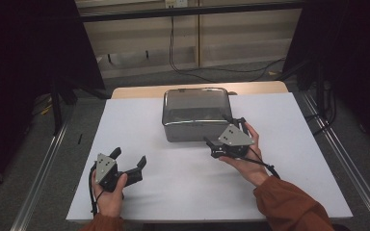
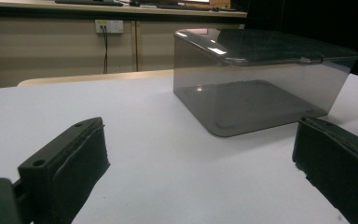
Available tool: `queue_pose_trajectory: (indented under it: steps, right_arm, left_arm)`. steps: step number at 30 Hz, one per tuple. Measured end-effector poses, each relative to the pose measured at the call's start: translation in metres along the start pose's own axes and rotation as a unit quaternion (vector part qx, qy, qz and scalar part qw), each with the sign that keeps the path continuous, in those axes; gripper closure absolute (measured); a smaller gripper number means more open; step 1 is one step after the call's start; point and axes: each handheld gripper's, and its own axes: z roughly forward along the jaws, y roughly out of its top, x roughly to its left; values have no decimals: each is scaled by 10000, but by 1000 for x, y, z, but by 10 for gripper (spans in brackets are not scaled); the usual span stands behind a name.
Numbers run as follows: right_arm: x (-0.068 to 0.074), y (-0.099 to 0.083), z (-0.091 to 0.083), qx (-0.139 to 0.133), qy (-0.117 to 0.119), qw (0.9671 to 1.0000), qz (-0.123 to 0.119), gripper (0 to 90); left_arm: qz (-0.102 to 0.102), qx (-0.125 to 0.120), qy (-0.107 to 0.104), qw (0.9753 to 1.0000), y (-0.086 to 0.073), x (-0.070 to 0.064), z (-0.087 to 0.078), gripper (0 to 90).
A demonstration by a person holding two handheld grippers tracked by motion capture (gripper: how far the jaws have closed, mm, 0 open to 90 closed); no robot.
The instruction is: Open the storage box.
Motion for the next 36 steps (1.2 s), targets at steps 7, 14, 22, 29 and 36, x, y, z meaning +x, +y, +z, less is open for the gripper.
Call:
queue_pose_trajectory:
  steps: [7, 14, 22, 29, 36]
  right_arm:
    - [6, 8, 10, 229, -140, 9973, -683, 133]
    - [15, 13, 17, 361, -284, 9855, -1635, 173]
    - [24, 15, 24, 550, -458, 9636, -2575, 267]
    - [34, 15, 29, 678, -492, 9430, -3221, 379]
    - [37, 14, 33, 728, -508, 9270, -3644, 505]
  left_arm:
    - [14, 65, 0, 10000, 0, 1, 1, 29]
    - [2, 86, -33, 10000, -1, 1, 2, 29]
    - [75, 86, -38, 9999, 0, -1, 1, 29]
    - [63, 114, -28, 9999, 0, 0, 1, 29]
    - [106, 129, -36, 9999, 1, 0, 2, 27]
